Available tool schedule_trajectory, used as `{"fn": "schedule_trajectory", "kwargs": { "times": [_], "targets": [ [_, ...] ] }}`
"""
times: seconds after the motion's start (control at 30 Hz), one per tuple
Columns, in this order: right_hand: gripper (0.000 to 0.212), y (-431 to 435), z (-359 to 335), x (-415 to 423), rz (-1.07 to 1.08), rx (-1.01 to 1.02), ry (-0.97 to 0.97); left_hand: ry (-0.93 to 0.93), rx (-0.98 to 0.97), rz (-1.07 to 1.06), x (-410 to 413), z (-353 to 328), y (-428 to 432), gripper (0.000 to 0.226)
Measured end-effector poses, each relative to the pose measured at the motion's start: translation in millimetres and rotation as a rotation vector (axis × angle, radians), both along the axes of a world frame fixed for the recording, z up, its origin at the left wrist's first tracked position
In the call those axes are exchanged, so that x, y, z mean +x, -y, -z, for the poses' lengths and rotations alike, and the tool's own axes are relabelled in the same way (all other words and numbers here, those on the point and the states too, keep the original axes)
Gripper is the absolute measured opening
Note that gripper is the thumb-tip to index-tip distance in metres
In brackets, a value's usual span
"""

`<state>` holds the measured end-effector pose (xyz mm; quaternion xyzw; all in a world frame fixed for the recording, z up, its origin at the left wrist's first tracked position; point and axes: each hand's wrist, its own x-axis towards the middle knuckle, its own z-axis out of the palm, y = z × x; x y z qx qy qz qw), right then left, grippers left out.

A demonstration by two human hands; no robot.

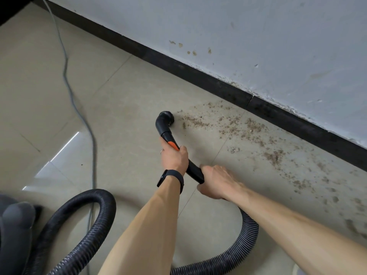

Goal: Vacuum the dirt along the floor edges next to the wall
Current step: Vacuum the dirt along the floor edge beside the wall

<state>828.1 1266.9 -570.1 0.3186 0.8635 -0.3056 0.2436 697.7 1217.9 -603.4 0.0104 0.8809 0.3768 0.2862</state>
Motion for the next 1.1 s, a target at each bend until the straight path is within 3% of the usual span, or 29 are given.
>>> {"fn": "schedule_trajectory", "kwargs": {
  "times": [0.23,0.37,0.43,0.63,0.8,1.1],
  "targets": [
    [0.018,4,2,-7,-0.045,0.035,-0.010,0.031,0.030,-0.076,-1,6,-1,0.073],
    [0.017,5,5,-8,-0.032,0.005,-0.024,0.170,0.089,-0.257,-2,4,1,0.040],
    [0.016,5,8,-8,-0.032,0.007,-0.011,0.179,0.067,-0.238,0,1,0,0.034],
    [0.017,1,13,-11,-0.047,-0.038,0.009,-0.020,-0.045,-0.142,3,6,-7,0.049],
    [0.019,5,16,-14,-0.038,-0.078,-0.047,0.025,-0.022,-0.169,-8,15,-1,0.046],
    [0.026,19,19,-29,-0.066,0.061,-0.049,0.015,0.022,-0.183,-21,29,8,0.047]
  ]
}}
